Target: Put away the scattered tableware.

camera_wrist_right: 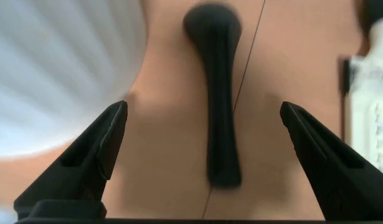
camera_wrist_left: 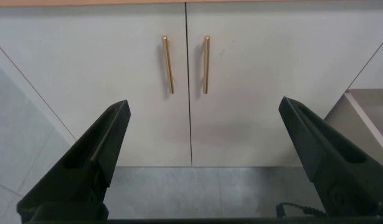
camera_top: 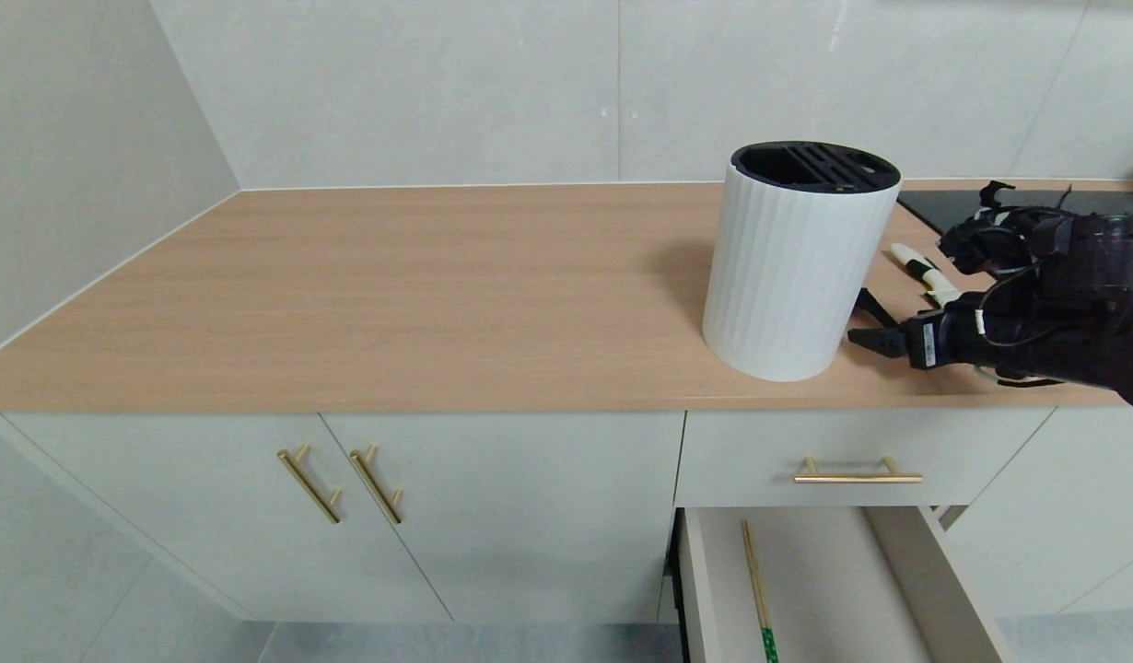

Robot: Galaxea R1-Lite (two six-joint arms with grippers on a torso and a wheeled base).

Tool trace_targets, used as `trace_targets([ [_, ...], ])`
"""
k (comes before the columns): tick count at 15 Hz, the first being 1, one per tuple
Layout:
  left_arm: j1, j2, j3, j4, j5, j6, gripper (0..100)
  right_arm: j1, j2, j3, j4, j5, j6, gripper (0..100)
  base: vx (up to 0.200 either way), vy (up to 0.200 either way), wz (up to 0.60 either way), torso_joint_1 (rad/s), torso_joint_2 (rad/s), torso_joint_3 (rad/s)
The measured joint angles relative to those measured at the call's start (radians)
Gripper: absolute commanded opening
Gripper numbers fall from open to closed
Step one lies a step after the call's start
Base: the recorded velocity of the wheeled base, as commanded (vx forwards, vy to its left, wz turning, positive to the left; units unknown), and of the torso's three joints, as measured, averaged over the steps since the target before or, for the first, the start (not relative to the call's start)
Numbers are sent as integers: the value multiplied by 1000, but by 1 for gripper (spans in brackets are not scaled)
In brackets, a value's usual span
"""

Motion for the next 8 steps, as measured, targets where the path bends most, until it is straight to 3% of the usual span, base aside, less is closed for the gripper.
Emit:
trace_targets([
  [5,0,0,0,0,0,0,100,-11,26,-4,-34,-1,2,100,0,0,0,0,0,0],
  [6,0,0,0,0,0,0,100,-11,30,-4,-34,-1,2,0,0,0,0,0,0,0],
  [8,0,0,0,0,0,0,100,-11,40,-7,-37,0,3,0,0,0,0,0,0,0],
])
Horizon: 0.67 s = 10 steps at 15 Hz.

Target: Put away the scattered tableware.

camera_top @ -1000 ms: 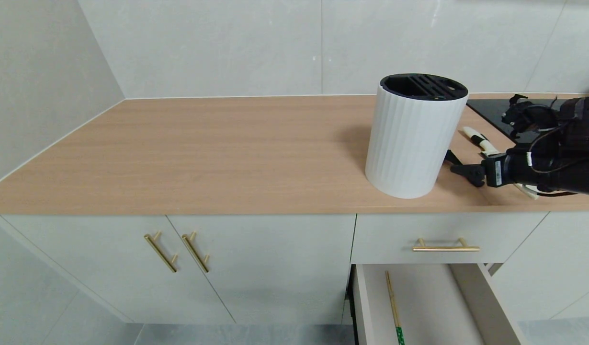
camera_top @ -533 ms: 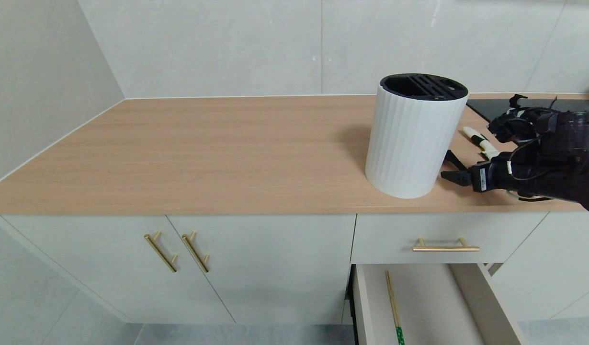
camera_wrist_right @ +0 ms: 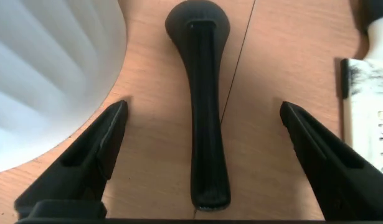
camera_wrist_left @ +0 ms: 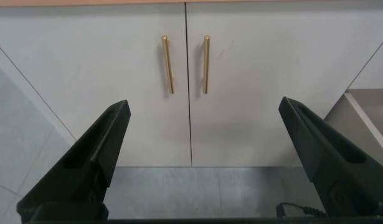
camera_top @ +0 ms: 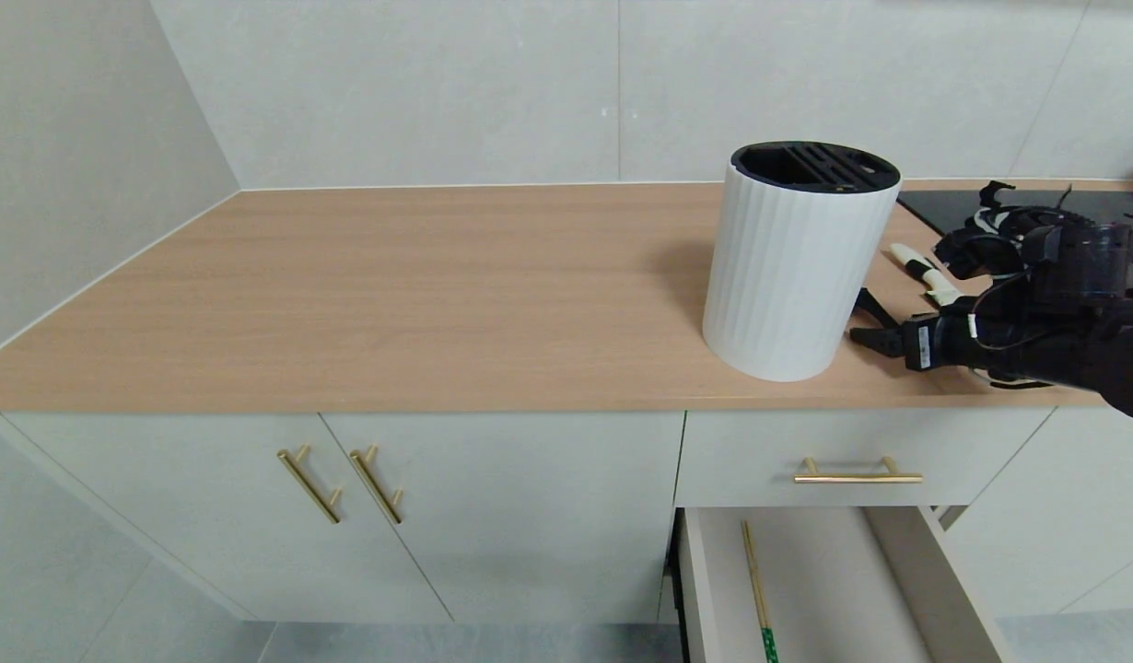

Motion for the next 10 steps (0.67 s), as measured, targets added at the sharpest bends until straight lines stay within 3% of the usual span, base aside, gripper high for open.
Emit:
trace_targets([
  [6,0,0,0,0,0,0,100,0,14,-6,2,-3,19,0,0,0,0,0,0,0],
  [10,0,0,0,0,0,0,100,11,-62,-14,69,-35,196,0,0,0,0,0,0,0],
])
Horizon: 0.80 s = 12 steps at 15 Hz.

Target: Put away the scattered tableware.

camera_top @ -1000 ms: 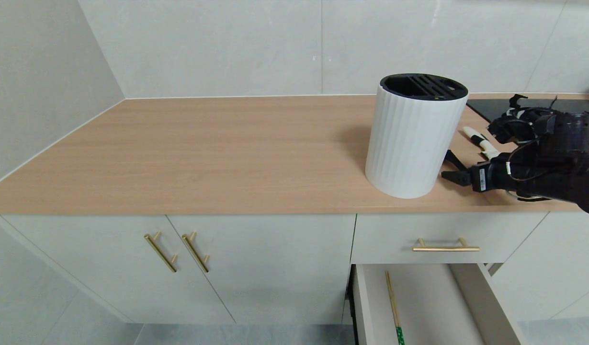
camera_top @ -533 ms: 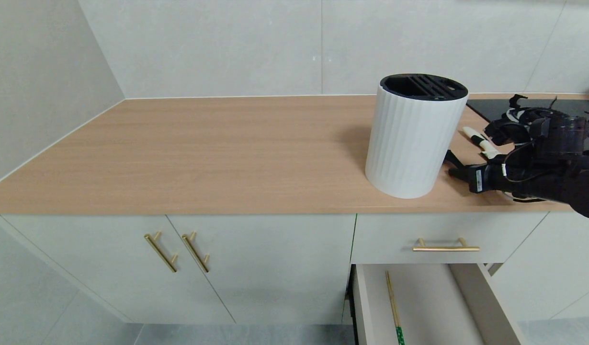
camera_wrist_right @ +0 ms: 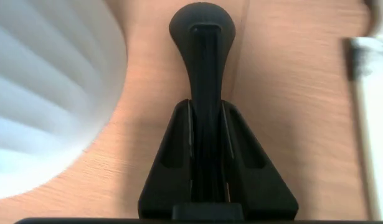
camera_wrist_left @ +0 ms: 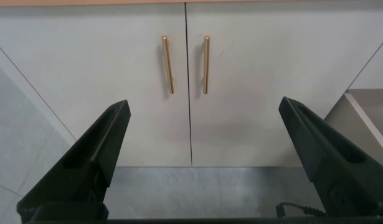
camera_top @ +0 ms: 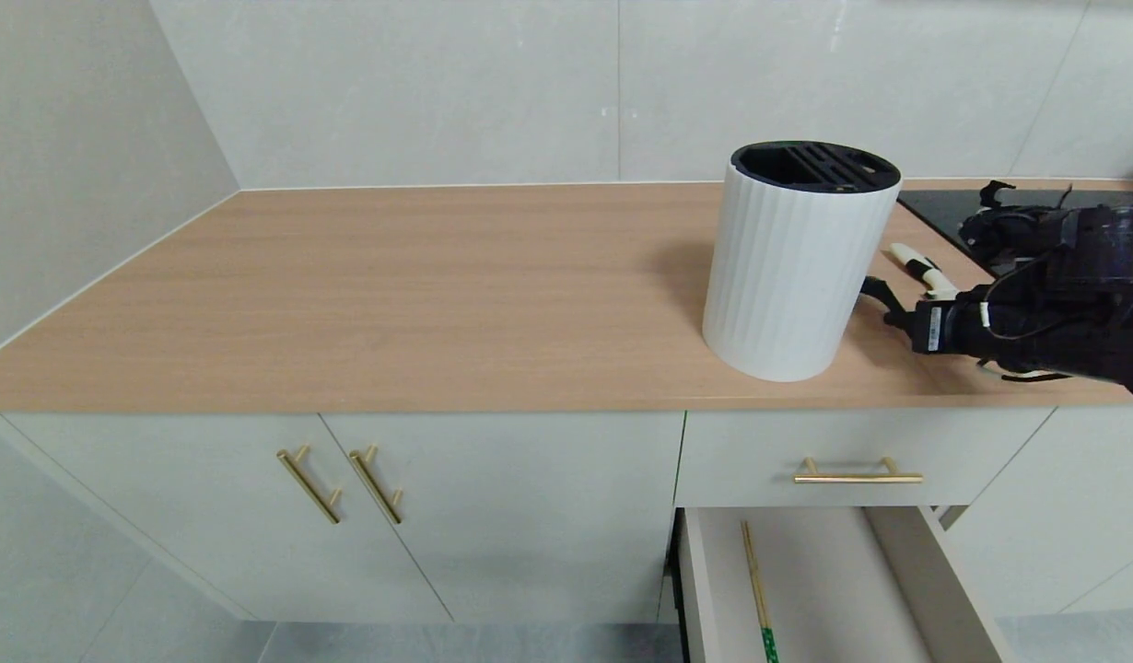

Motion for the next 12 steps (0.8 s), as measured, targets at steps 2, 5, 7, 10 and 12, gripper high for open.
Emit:
trace_targets([
  [2,-1,0,0,0,0,0,100,3,-71,16,82,-17,36,0,0,0,0,0,0,0],
  [5,0,0,0,0,0,0,100,6,-220,67,192,-23,84,0,0,0,0,0,0,0],
  [7,0,0,0,0,0,0,100,12,-334,134,278,-25,96,0,0,0,0,0,0,0],
  [10,0,0,0,0,0,0,100,29,-479,247,383,-17,99,0,0,0,0,0,0,0],
  [12,0,0,0,0,0,0,100,33,-545,332,389,-9,88,0,0,0,0,0,0,0],
])
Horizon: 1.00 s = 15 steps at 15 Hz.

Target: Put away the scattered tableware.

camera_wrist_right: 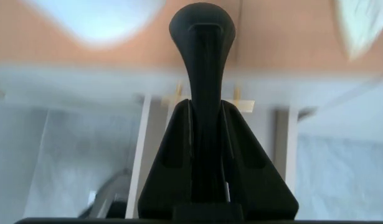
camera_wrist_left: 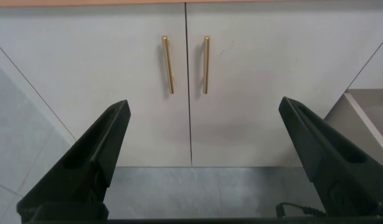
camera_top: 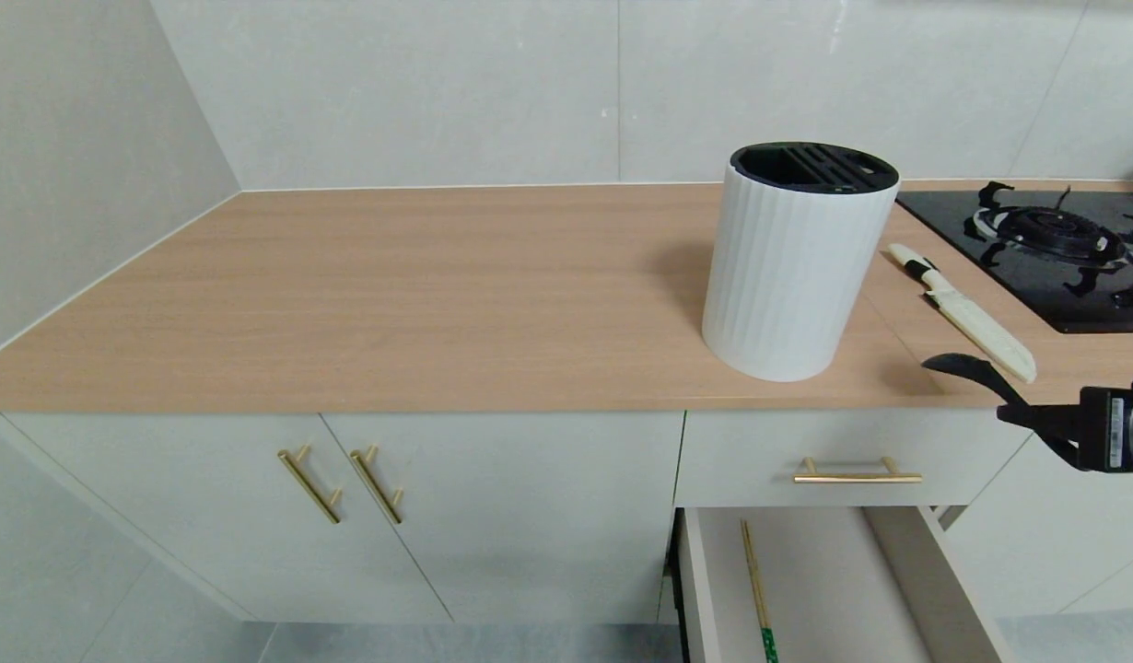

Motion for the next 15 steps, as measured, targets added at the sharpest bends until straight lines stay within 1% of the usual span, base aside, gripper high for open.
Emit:
trace_targets([
  [3,0,0,0,0,0,0,100,3,-58,110,0,5,-98,0,0,0,0,0,0,0],
  [7,0,0,0,-1,0,0,100,60,-95,180,-7,21,-124,0,0,0,0,-19,40,25],
  [12,0,0,0,0,0,0,100,107,-102,215,-4,25,-144,0,0,0,0,-190,414,222],
  [15,0,0,0,-1,0,0,100,126,-96,234,-6,57,-149,0,0,0,0,-217,481,266],
])
